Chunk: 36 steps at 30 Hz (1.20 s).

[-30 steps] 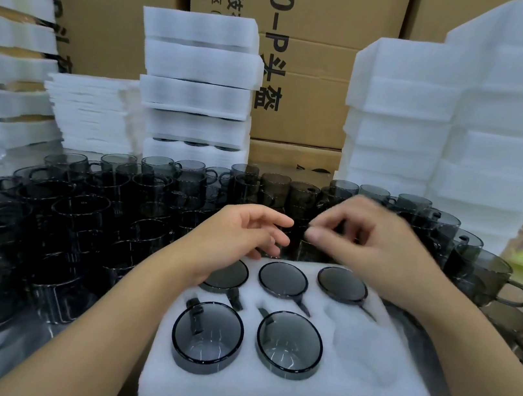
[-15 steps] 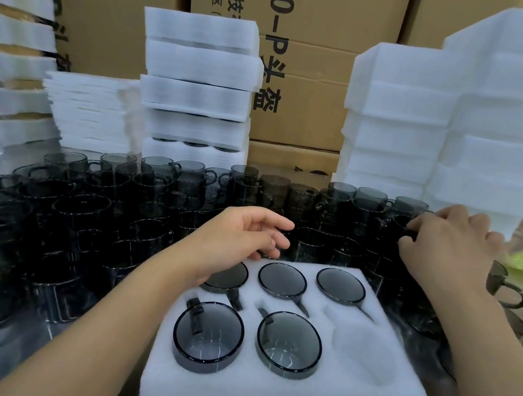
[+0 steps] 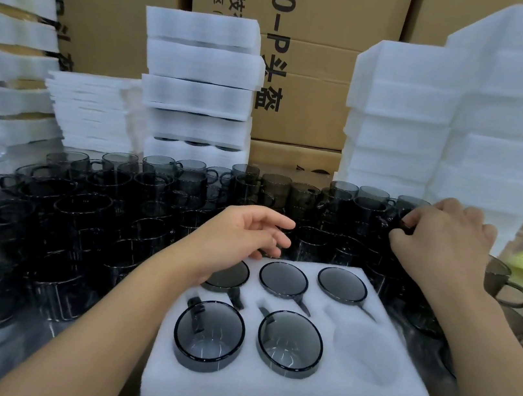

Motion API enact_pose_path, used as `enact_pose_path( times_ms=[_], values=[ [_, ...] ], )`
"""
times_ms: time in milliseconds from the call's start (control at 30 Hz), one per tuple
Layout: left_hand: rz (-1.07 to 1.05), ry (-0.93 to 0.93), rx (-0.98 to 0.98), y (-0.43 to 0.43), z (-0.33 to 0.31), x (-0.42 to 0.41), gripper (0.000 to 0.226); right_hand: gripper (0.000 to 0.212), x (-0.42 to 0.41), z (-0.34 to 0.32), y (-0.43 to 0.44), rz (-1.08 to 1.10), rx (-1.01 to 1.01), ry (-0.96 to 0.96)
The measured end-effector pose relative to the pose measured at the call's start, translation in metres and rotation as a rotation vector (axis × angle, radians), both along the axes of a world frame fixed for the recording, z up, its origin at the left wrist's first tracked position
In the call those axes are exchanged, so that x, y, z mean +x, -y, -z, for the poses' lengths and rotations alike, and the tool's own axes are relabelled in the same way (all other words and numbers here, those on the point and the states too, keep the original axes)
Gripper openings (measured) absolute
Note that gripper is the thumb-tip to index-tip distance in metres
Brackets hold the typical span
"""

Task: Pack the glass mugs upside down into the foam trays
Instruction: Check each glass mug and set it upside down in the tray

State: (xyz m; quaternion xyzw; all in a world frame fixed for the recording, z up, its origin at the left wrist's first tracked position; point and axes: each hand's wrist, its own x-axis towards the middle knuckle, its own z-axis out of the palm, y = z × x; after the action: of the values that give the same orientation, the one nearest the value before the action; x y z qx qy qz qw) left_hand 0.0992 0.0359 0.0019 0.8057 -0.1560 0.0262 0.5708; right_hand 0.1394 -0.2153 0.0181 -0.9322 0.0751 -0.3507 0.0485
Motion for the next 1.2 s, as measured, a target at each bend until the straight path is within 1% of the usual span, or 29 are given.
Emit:
enact_pose_path(
  times_ms=[100, 167, 267, 367, 433, 500, 667, 733, 767, 833, 900, 967, 1067, 1200],
  values=[
    [0.004, -0.004, 0.002, 0.000, 0.000, 0.000, 0.034, 0.014, -0.002, -0.002, -0.006, -0.111, 0.058, 0.092],
    [0.008, -0.007, 0.010, 0.000, 0.000, 0.000, 0.034, 0.009, -0.005, -0.002, -0.012, -0.227, 0.099, 0.169],
    [0.017, -0.002, 0.007, -0.001, 0.000, 0.001, 0.029, 0.007, -0.014, -0.001, -0.029, -0.496, 0.124, 0.291],
    [0.024, 0.012, -0.018, 0.000, 0.000, 0.001, 0.022, 0.009, -0.027, 0.004, -0.047, -0.765, 0.059, 0.366],
    [0.025, 0.017, -0.026, 0.001, -0.001, 0.001, 0.032, 0.009, -0.033, 0.009, -0.057, -0.875, -0.017, 0.370],
    [0.033, 0.019, -0.020, 0.002, -0.001, 0.000, 0.044, 0.007, -0.036, 0.012, -0.063, -0.936, -0.077, 0.385],
    [0.034, 0.018, -0.064, 0.002, -0.001, 0.000, 0.030, 0.012, -0.036, 0.014, -0.063, -1.006, -0.093, 0.384],
    [0.044, 0.010, -0.089, 0.000, -0.001, 0.001, 0.031, 0.012, -0.036, 0.016, -0.063, -1.003, -0.077, 0.382],
    [0.052, 0.003, -0.099, 0.000, -0.002, 0.001, 0.036, 0.016, -0.036, 0.016, -0.063, -0.998, -0.063, 0.376],
    [0.064, -0.009, -0.113, -0.001, -0.001, 0.000, 0.049, 0.035, -0.035, 0.017, -0.063, -0.987, -0.025, 0.348],
    [0.068, -0.014, -0.124, -0.002, -0.001, 0.001, 0.055, 0.053, -0.035, 0.017, -0.062, -0.971, 0.008, 0.309],
    [0.068, -0.012, -0.128, -0.002, -0.001, 0.001, 0.058, 0.062, -0.036, 0.017, -0.063, -0.955, 0.032, 0.278],
    [0.075, -0.007, -0.136, -0.002, 0.000, 0.001, 0.059, 0.061, -0.037, 0.018, -0.064, -0.927, 0.045, 0.290],
    [0.089, 0.009, -0.189, -0.003, 0.000, 0.002, 0.053, 0.046, -0.039, 0.016, -0.065, -0.905, 0.118, 0.357]
  ],
)
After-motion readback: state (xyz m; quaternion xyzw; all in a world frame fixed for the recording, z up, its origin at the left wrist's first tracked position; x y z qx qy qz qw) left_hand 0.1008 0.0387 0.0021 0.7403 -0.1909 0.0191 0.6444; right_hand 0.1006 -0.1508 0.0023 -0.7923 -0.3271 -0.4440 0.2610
